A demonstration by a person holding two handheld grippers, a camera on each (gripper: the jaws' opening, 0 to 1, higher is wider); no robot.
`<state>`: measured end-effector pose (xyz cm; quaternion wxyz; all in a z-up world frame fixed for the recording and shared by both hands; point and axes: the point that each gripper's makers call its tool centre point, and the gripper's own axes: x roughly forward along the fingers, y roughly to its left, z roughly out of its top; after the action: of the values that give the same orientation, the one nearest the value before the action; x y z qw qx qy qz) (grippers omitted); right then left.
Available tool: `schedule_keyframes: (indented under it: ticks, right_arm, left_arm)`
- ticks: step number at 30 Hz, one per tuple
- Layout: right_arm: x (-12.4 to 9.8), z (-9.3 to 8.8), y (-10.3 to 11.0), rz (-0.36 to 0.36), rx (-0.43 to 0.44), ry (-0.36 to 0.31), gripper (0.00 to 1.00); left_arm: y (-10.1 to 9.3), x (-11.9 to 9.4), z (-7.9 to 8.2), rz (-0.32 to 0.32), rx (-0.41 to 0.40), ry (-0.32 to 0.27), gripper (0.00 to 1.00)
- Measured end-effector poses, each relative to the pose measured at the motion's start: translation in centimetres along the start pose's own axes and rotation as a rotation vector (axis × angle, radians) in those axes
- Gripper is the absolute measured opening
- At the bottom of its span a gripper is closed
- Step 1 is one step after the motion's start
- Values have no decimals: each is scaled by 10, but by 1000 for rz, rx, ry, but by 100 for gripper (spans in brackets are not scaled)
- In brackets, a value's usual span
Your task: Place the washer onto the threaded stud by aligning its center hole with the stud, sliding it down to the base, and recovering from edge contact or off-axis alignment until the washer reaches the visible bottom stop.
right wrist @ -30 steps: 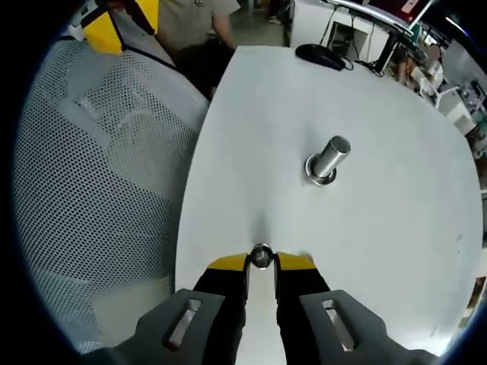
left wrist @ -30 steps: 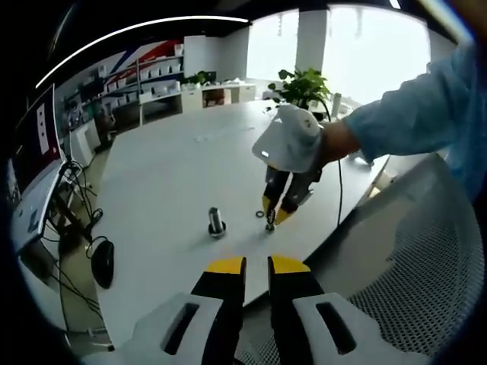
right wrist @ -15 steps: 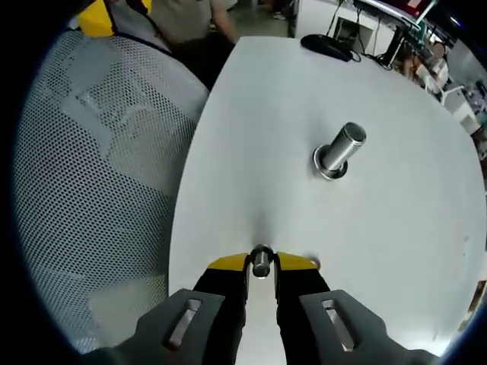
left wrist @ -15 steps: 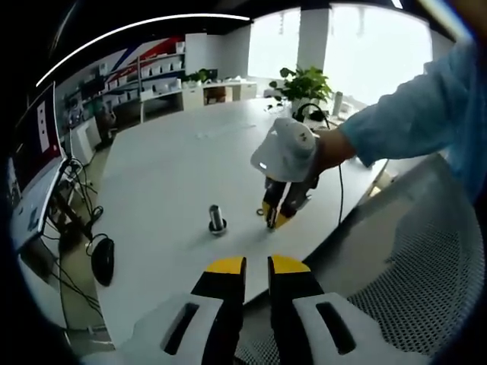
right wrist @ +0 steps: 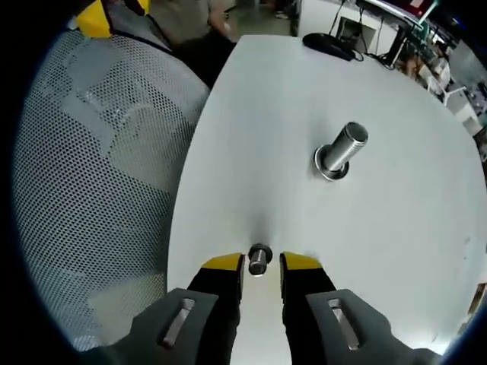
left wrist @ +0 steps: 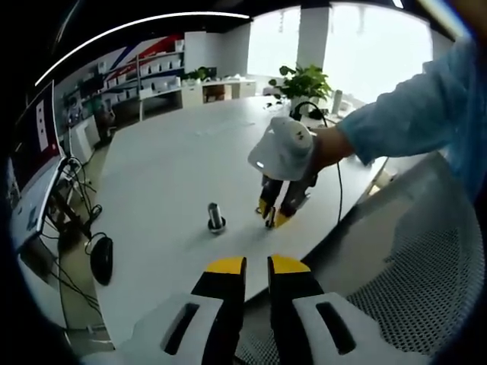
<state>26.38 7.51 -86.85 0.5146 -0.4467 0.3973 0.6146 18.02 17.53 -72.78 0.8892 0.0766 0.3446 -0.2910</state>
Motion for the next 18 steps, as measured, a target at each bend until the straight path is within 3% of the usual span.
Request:
schedule_keyframes:
  ticks: [6,18]
  right_arm:
    - [-5,-7,-4,-7,24,-2,26]
    - [-13,-14,-11,-40,52,-18,26]
  left_arm:
    - [-1,0,0,-5,4,2,9]
    - [-1,0,-1,-5,7,6,9]
